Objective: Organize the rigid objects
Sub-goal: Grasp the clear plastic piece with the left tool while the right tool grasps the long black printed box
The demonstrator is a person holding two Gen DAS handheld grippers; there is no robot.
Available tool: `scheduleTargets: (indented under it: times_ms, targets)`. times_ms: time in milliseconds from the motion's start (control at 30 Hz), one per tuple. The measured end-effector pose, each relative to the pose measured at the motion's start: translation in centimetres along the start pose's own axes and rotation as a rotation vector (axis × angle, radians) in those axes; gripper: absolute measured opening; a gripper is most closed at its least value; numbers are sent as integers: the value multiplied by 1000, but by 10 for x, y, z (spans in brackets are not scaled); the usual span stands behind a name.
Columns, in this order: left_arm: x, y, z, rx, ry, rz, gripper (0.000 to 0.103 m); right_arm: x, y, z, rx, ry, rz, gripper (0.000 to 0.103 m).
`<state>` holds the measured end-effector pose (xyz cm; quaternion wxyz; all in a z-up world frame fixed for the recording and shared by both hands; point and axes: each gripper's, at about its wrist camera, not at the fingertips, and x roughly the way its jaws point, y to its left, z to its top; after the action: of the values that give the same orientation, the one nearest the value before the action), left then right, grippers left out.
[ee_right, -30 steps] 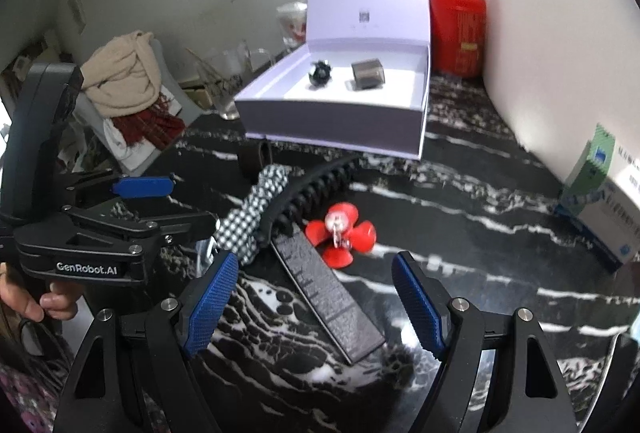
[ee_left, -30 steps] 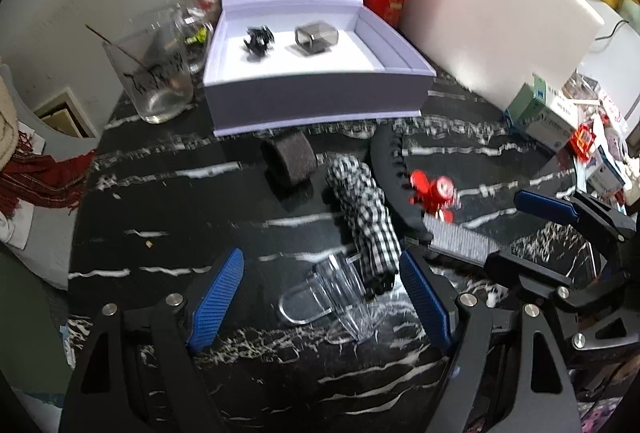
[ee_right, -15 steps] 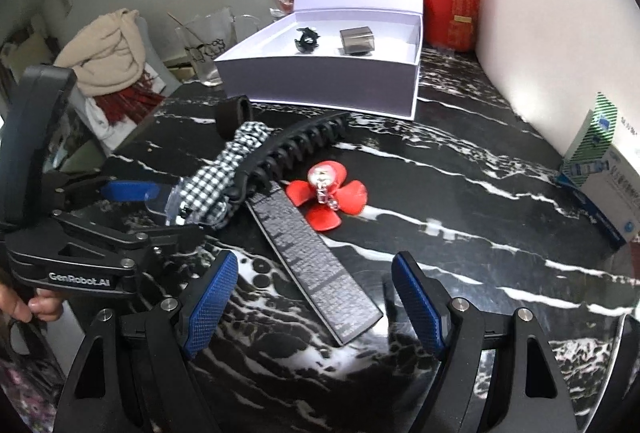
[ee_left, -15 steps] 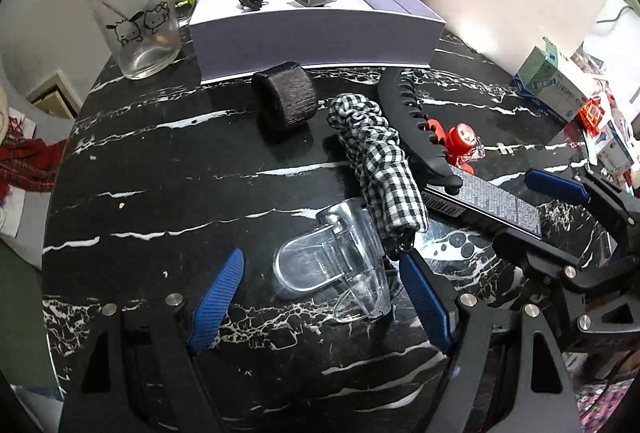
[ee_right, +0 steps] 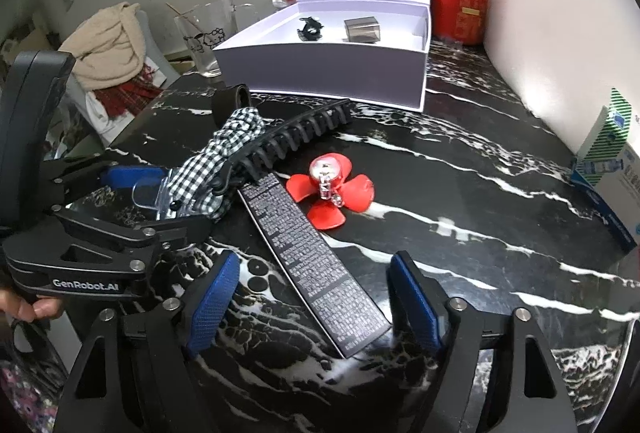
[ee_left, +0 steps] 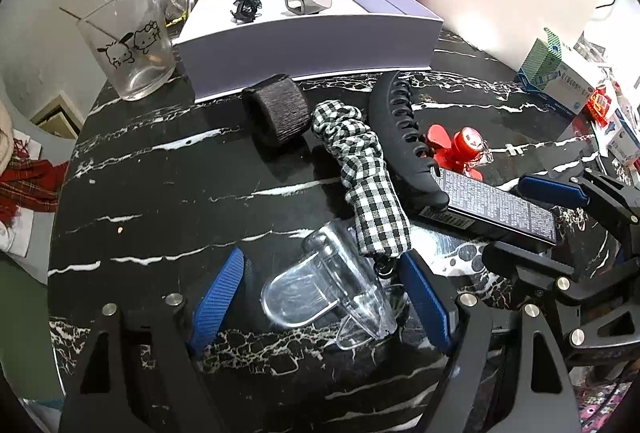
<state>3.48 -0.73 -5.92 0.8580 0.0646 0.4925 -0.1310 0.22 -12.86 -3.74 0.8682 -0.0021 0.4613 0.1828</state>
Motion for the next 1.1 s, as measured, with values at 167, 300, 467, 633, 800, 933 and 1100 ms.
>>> scheduleTargets:
  times_ms: [167,300,467,633,800,933,1100]
  targets:
    - [1,-3,0,25,-14,-9,80,2,1,2,-11,6,-19,47]
    - [-4,-1,-5,27,-32,-14,67,2,1,3,-7,12,7,37]
    - [-7,1,-9,24,-31,-12,66,1,3,1,-11,13,12,30]
    - [-11,3,-15,10,-21,-18,66,-1,2,-1,-10,13,12,27]
    - [-14,4,-20,-3,-21,-17,66,-5,3,-5,-9,14,19,27]
    - [-20,4,-21,-8,-35,-13,66,-9,2,-8,4,6,31,27]
    - [-29,5,-22,-11,-57,-10,66,-17,5,-10,1,-11,41,27]
